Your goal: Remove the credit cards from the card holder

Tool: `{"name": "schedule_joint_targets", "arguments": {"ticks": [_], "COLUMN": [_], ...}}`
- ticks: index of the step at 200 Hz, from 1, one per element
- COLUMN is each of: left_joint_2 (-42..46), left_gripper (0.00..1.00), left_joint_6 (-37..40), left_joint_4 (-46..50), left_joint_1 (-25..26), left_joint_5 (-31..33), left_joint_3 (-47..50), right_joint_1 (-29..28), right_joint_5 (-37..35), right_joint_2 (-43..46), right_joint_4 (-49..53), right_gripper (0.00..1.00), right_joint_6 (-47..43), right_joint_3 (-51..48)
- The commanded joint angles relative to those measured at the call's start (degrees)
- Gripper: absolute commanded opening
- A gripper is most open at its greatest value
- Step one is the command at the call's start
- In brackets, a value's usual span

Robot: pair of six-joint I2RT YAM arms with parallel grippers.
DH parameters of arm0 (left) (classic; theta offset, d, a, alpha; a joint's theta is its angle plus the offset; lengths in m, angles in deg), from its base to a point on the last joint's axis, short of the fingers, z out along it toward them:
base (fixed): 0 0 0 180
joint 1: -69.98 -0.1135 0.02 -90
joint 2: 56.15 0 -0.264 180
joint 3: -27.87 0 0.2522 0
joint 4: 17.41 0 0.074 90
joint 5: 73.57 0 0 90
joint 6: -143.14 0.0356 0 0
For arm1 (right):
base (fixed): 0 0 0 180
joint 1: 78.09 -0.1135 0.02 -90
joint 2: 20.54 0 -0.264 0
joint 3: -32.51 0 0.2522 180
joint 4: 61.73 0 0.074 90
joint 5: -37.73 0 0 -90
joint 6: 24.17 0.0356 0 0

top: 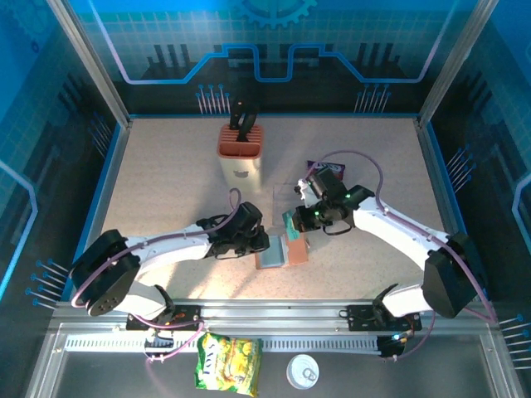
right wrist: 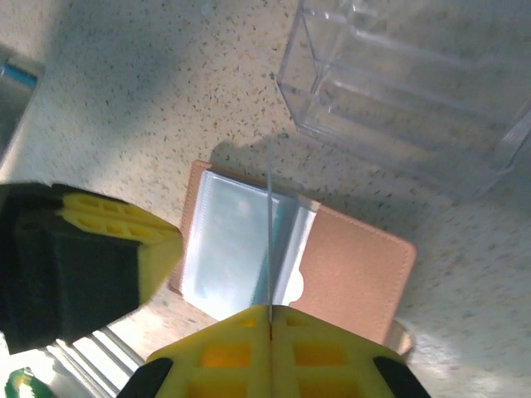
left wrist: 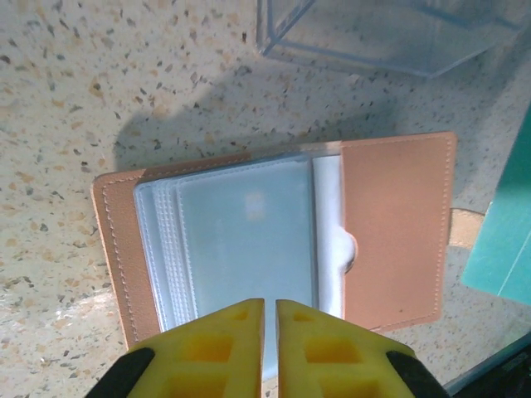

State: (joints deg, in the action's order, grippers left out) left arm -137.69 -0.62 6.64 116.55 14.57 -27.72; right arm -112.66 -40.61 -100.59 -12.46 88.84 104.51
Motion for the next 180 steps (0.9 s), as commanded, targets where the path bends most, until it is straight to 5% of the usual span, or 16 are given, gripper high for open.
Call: {"name": "schedule_joint_targets", "arguments": {"ticks": [1, 97, 180], "left_joint_2": [2.7, 8.0, 12.7], "left_gripper": [0.13, 0.14, 0.15], "left_joint_6": [1.2, 1.1, -0.4], "left_joint_4": [2.0, 4.6, 4.6], "left_joint_1": [-0.4, -1.6, -3.0], "left_joint_5": [2.2, 2.8, 3.5], "left_joint_3": [1.2, 3.7, 7.4], "right_joint_1": [-0.2, 0.7, 2.8], "right_joint_5": [-3.7, -10.0, -7.8], "right_joint_2": [-1.0, -15.0, -32.4], "right_joint_4": [8.7, 22.4, 35.1], "right_gripper": [0.01, 0.00, 0.00], "right_joint_6": [-15.6, -59.7, -72.3], "right_joint_3": [4.5, 24.9, 44.6]}}
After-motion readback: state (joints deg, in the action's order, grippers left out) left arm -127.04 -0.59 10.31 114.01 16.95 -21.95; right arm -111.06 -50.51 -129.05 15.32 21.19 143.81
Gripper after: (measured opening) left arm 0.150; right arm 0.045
